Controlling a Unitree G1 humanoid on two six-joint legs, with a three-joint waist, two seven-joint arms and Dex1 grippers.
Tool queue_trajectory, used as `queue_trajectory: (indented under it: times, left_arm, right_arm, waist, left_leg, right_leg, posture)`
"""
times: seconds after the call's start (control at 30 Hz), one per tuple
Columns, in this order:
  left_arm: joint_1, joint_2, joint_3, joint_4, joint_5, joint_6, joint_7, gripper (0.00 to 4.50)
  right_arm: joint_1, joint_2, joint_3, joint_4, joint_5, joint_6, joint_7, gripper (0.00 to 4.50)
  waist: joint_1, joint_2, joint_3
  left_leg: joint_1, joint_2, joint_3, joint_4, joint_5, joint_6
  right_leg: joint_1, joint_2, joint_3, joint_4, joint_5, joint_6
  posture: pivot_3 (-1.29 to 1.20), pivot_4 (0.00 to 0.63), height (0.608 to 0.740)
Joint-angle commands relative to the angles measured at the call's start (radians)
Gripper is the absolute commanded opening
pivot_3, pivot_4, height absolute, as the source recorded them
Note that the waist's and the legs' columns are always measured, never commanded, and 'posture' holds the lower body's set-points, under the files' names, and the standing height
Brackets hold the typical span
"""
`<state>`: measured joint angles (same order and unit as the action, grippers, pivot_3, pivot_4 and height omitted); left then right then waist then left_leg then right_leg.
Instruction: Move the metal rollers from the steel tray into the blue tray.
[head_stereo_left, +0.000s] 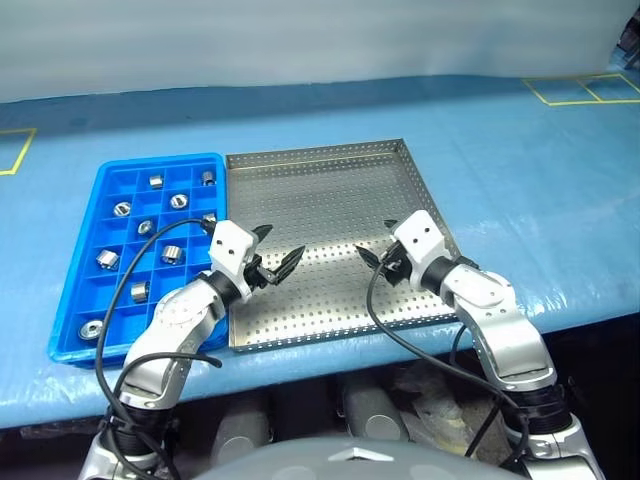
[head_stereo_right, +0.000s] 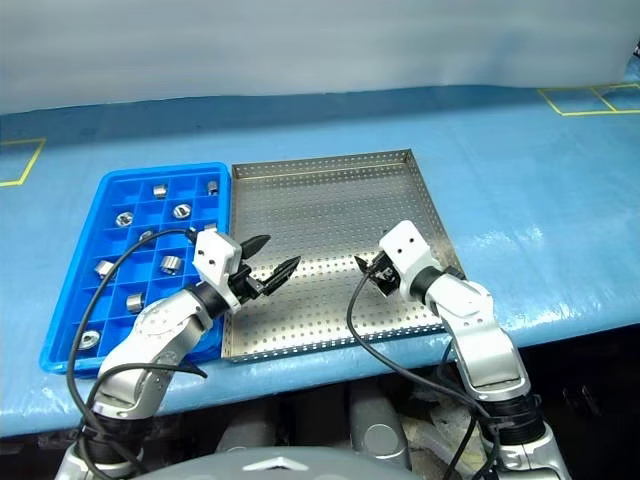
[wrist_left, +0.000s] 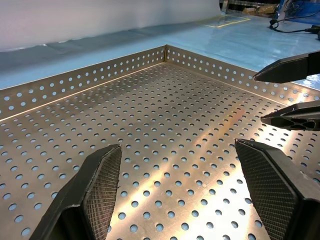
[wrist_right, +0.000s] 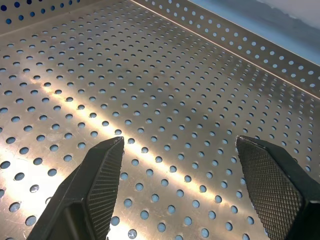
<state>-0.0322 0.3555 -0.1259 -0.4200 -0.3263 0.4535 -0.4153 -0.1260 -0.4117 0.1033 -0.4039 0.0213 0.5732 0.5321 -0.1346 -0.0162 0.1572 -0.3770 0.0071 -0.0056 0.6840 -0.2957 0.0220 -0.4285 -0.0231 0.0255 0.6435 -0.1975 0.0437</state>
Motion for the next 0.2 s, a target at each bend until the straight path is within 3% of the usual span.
queue_trajectory:
  times: [0.03,0.2]
  left_arm:
    - [-0.011,0.000,0.015,-0.018,0.009,-0.019,-0.006,3.95]
    - [-0.014,-0.007,0.018,-0.006,0.012,-0.026,-0.006,3.95]
  right_arm:
    - [-0.001,-0.020,-0.014,-0.032,0.020,-0.026,0.011,3.77]
    - [-0.003,-0.034,-0.016,-0.030,0.030,-0.027,0.013,3.77]
  waist:
    - [0.001,0.000,0.000]
    - [0.001,0.000,0.000]
  left_leg:
    - [0.000,0.000,0.000,0.000,0.000,0.000]
    - [0.000,0.000,0.000,0.000,-0.001,0.001]
  right_leg:
    - [0.000,0.000,0.000,0.000,0.000,0.000]
    - [0.000,0.000,0.000,0.000,0.001,-0.001]
  posture:
    - [-0.22,0.150,0.740]
    - [-0.21,0.150,0.740]
